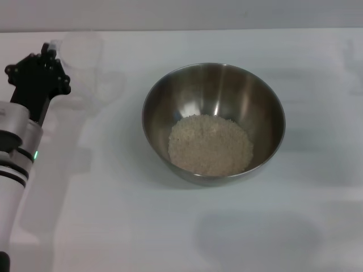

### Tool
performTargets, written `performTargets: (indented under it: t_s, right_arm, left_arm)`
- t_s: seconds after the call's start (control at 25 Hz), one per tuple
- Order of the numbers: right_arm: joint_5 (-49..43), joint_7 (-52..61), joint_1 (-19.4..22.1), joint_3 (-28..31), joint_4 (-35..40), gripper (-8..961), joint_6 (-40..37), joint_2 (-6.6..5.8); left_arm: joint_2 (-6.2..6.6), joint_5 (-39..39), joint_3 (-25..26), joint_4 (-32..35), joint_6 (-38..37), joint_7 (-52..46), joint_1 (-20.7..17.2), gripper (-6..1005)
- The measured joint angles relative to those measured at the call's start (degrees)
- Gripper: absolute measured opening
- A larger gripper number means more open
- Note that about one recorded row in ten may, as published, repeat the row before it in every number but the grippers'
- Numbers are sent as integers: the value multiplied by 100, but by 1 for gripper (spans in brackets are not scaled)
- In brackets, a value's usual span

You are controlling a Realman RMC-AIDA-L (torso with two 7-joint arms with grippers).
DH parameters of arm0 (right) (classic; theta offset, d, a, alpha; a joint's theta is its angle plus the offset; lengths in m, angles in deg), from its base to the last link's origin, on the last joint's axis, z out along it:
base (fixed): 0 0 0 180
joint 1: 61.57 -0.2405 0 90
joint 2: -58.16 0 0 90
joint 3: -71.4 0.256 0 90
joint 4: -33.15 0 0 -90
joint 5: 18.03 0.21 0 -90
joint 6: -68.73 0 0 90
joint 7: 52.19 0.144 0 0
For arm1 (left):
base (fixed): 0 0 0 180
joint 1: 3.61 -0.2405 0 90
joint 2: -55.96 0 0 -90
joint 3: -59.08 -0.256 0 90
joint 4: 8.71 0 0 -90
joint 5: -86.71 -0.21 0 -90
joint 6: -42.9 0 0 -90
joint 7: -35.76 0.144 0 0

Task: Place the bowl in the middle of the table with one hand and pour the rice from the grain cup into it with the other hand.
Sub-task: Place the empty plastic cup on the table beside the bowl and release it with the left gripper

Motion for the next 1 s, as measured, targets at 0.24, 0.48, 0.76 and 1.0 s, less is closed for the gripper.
performTargets:
  t_s: [0.24,0.48,0.76,1.0]
  right_arm:
    - [-7,0,-8,0,6,532,-3,4]
    - [-23,0,-10,-4,7,532,-3,6]
    - [-25,0,-9,-27,7,532,-4,7]
    - [-25,69,12,-31,7,533,-8,7]
  left_arm:
    - [-12,13,136,197,684,-600,64,75]
    - [-19,26,145,301,987,-756,100,77]
    - [-18,31,97,306,1140,-772,73,80]
    - [-18,5,95,281,1312,-776,53,83]
